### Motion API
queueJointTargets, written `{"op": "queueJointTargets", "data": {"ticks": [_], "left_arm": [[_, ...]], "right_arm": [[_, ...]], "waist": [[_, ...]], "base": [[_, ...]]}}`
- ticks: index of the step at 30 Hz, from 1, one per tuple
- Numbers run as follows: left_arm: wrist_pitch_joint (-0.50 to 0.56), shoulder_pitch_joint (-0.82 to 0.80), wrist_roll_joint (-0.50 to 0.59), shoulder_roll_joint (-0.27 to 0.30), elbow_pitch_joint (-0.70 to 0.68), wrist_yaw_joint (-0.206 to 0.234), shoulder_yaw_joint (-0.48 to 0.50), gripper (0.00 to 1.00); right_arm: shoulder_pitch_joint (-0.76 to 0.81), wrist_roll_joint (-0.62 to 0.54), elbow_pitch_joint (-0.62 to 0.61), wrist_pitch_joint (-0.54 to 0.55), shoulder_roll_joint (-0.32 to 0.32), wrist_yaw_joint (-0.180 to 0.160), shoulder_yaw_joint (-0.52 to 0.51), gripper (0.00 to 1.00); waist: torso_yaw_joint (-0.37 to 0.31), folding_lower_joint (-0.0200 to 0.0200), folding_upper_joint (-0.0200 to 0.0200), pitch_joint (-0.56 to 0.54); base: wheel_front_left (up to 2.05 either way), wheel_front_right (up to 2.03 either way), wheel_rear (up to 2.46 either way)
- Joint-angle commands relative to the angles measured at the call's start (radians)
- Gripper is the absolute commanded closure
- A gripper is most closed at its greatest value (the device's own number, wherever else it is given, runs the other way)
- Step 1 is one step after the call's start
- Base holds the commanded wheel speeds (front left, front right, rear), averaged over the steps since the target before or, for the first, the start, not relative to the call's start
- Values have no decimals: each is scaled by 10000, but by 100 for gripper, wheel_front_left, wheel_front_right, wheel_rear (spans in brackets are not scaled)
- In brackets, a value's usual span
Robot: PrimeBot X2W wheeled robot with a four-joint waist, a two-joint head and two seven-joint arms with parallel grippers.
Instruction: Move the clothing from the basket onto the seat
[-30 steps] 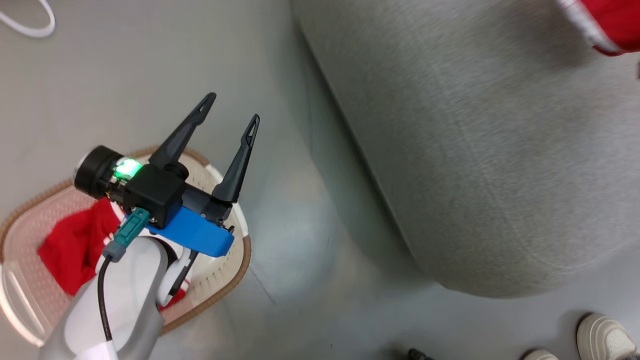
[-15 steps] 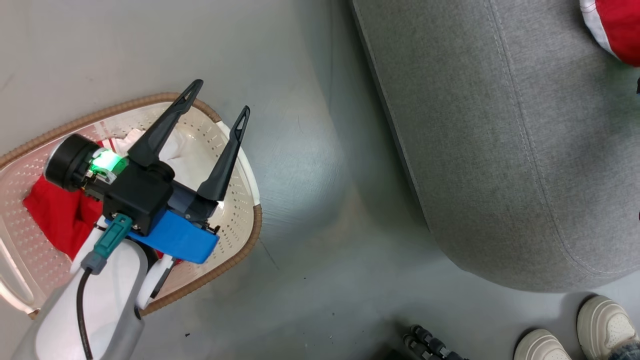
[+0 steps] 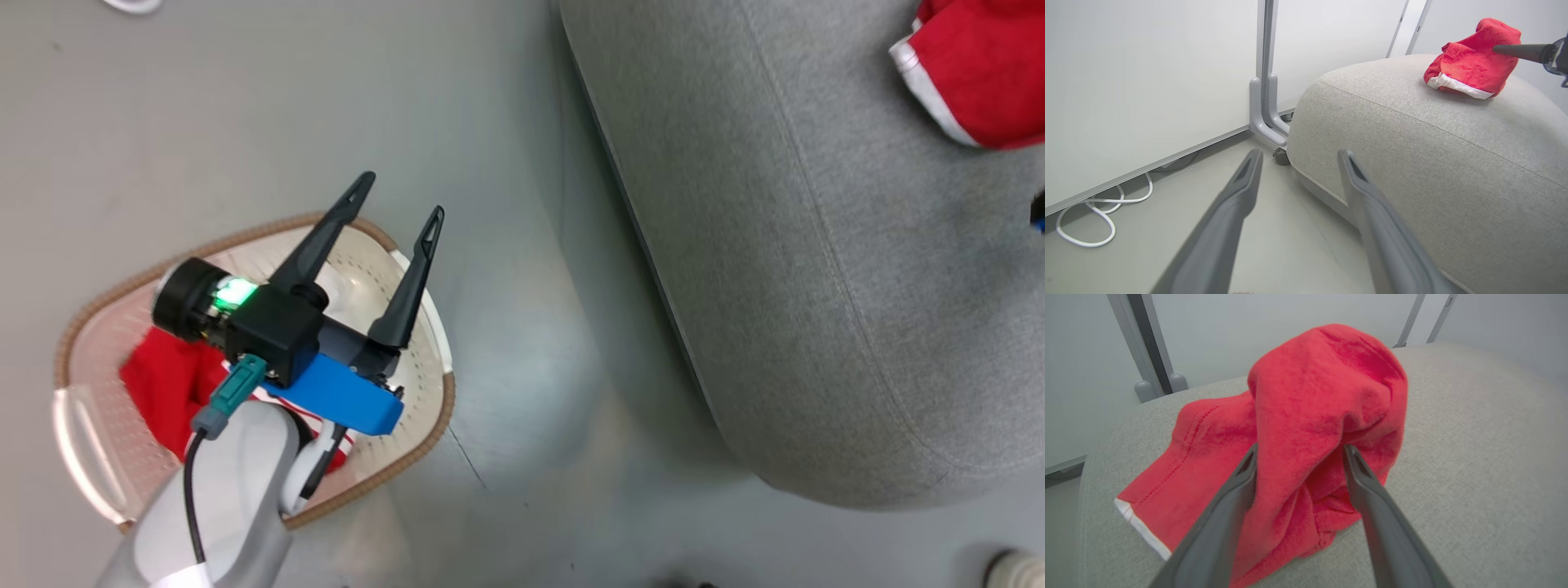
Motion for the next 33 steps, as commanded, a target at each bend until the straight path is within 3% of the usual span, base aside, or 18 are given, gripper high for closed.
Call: {"op": "queueJointTargets", "data": {"ticks": [1, 8, 15, 25, 33], "left_arm": [[-99, 84, -100, -158, 201, -48, -41, 0], [-228, 817, -501, -1061, 1168, -81, 569, 0], [-230, 2085, -422, -1693, 1529, -90, 1590, 0], [-226, 3254, -182, -2053, 1908, -159, 2872, 0], [-228, 3567, -26, -2242, 2267, -174, 3557, 0]], "right_arm": [[309, -115, -19, -52, -179, 1, 98, 0], [1846, -391, -780, 62, -438, 1, 652, 0], [3888, -563, -2861, 643, -73, 1, 932, 0], [6891, -1122, -7032, 1696, 1180, 1, 1255, 0], [8591, -1368, -8766, 2010, 2167, 1, 1754, 0]], "waist": [[427, -1, 0, -861], [1039, -1, 0, -2868], [1694, -1, 0, -4472], [2624, -1, 0, -5562], [3319, -1, 0, -5973]], "base": [[0, 0, 0], [0, 0, 0], [0, 0, 0], [0, 0, 0], [0, 0, 0]]}}
